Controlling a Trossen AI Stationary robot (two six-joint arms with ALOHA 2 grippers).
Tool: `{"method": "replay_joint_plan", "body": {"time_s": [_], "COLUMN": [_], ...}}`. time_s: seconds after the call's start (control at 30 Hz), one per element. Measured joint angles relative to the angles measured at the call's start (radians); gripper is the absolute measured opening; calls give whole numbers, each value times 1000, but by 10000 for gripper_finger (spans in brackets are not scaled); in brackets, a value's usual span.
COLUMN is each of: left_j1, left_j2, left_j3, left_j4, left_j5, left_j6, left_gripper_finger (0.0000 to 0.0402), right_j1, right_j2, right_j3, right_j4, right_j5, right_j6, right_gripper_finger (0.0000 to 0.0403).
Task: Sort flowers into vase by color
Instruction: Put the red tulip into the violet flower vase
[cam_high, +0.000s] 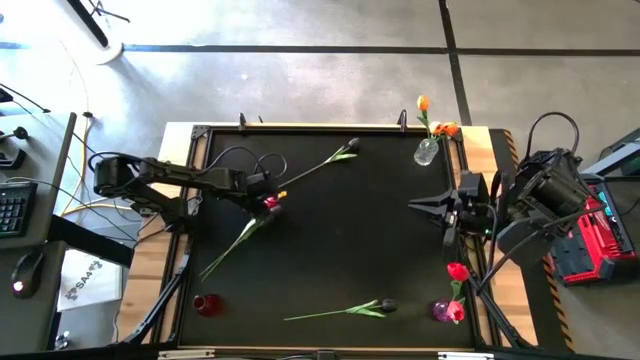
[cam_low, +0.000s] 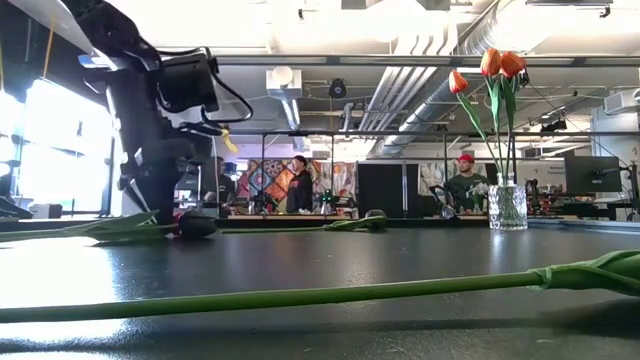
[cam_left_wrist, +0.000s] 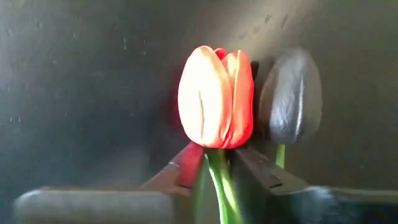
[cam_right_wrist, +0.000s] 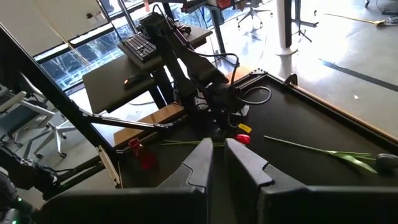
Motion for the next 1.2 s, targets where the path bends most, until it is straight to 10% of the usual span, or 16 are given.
{"method": "replay_joint_plan", "body": {"time_s": [0.13, 0.73, 1.2], "left_j1": [0, 0, -37], "left_j2": [0, -105, -178], "left_j3": [0, 191, 353], "left_j4": [34, 74, 560], "left_j5": [5, 86, 173], "left_j6": [-18, 4, 40], "left_gripper_finger": [9, 3, 3], "right_j1": [0, 0, 0], "right_j2": [0, 0, 0], "right_j3": [0, 0, 0], "right_j4": [0, -20, -28], "right_j5": [0, -8, -9], "right_j6": [0, -40, -53], "right_gripper_finger": [30, 30, 64]}}
